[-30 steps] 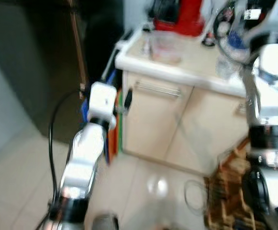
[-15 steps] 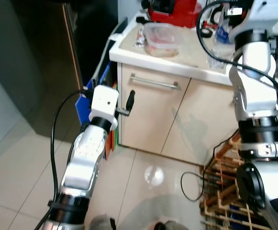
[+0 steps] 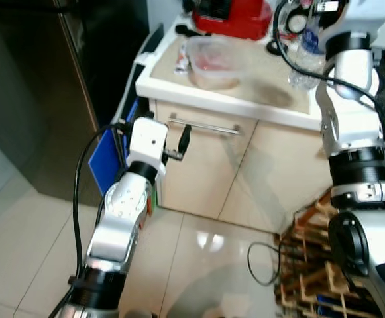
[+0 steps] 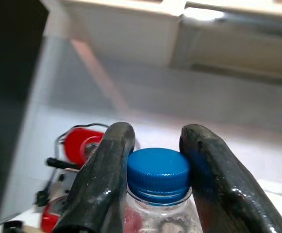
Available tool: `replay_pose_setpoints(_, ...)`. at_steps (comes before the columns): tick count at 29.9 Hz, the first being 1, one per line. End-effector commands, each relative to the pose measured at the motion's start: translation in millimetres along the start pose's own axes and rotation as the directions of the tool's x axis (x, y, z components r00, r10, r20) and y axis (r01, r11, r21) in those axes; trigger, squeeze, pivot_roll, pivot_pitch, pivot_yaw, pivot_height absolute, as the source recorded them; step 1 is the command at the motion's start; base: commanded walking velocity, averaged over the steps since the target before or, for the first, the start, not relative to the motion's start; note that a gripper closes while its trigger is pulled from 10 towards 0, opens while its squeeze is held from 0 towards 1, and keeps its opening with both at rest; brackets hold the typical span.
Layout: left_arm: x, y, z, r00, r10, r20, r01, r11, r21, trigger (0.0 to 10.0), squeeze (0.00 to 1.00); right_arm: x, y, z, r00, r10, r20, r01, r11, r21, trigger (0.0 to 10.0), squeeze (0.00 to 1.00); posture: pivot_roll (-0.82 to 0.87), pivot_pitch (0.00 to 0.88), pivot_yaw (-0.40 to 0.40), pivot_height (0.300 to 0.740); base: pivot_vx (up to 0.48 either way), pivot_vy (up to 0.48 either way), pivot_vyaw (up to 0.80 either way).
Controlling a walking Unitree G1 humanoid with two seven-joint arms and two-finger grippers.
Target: Restocking fridge
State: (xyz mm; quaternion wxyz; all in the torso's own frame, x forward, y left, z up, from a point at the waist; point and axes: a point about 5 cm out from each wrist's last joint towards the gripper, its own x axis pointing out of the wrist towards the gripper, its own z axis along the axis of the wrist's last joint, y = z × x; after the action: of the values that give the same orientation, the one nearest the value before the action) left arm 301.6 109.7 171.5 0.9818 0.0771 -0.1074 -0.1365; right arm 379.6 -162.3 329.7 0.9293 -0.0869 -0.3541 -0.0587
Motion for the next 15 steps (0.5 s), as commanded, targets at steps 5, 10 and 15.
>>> replay_pose_setpoints(5, 2.0, -5.0, 6.3, 0.999, -0.025, 0.032, 0.025, 1.000, -0.006, 10.0, 0.00, 9.4, -5.4, 14.4, 0.997, -0.018, 0.076, 0.019, 1.000, -0.007, 0.0, 0.00, 0.11, 0.049, -0.043, 0.740, 0.347, 0.000, 0.00)
replay_pose_setpoints(10, 2.5, -5.3, 5.9, 0.999, -0.025, 0.028, 0.025, 1.000, 0.001, 10.0, 0.00, 11.2, -5.1, 15.1, 0.997, -0.018, 0.080, 0.018, 1.000, -0.008, 0.0, 0.00, 0.11, 0.045, -0.043, 0.740, 0.304, 0.000, 0.00)
replay_pose_setpoints(15, 2.4, -8.7, 4.3, 0.998, -0.063, 0.018, 0.063, 0.998, -0.003, 10.0, 0.00, 15.7, -5.4, 11.9, 0.999, -0.027, 0.042, 0.025, 0.999, 0.036, 0.0, 0.00, 0.11, 0.041, -0.043, 0.740, 0.000, 0.000, 0.00)
